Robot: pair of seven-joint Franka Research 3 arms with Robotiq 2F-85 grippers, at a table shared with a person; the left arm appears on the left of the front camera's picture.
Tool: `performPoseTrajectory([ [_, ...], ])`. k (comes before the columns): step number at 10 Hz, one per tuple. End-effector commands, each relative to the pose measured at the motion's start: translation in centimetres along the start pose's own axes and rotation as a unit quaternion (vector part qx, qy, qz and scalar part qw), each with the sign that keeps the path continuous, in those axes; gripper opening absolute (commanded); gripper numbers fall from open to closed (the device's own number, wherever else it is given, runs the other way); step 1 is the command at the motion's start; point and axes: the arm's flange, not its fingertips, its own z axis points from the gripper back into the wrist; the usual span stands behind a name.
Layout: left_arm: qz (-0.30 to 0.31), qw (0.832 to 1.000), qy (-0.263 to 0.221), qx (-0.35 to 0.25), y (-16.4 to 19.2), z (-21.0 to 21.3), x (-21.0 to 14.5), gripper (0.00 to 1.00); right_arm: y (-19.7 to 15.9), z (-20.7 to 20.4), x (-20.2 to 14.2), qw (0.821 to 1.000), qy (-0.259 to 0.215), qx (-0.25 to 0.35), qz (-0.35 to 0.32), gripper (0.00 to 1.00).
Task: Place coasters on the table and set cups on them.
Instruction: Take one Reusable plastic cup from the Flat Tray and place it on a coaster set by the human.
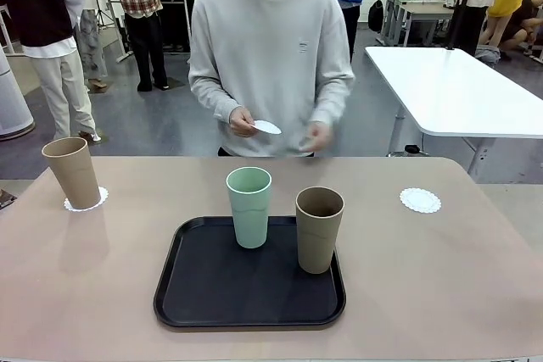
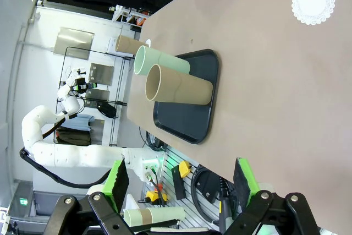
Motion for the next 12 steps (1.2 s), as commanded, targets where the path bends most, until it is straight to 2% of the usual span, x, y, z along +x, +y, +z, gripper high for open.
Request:
performPoseTrajectory([
  [1,-0.001,1.000,-0.001,-0.004,-0.2,0.1,-0.1,1.00,0.0,-0.1,0.1,1.000,0.000,0.009,0.004,1.00],
  [2,-0.001,1.000,-0.001,-0.004,-0.2,0.1,-0.1,1.00,0.0,0.0,0.0,1.000,0.000,0.000,0.000,1.00],
  [3,-0.001,1.000,-0.001,-0.004,-0.2,0.1,-0.1,1.00,0.3,-0.1,1.6,0.998,0.030,0.004,0.063,1.00],
  [4,-0.001,1.000,-0.001,-0.004,-0.2,0.1,-0.1,1.00,1.0,-0.4,3.2,0.991,0.057,-0.040,0.116,1.00],
  [6,-0.001,1.000,-0.001,-0.004,-0.2,0.1,-0.1,1.00,1.4,-1.1,8.3,0.963,0.130,-0.145,0.184,1.00],
  [7,-0.001,1.000,-0.001,-0.004,-0.2,0.1,-0.1,1.00,2.0,-1.5,10.5,0.941,0.176,-0.186,0.220,1.00],
  [8,-0.001,1.000,-0.001,-0.004,-0.2,0.1,-0.1,1.00,2.7,-2.1,12.6,0.915,0.203,-0.222,0.270,1.00],
  [10,-0.001,1.000,-0.001,-0.004,-0.2,0.1,-0.1,1.00,5.3,-4.5,15.8,0.883,0.174,-0.214,0.381,1.00],
  [12,-0.001,1.000,-0.001,-0.004,-0.2,0.1,-0.1,1.00,8.4,-6.7,15.9,0.854,0.164,-0.155,0.469,1.00],
])
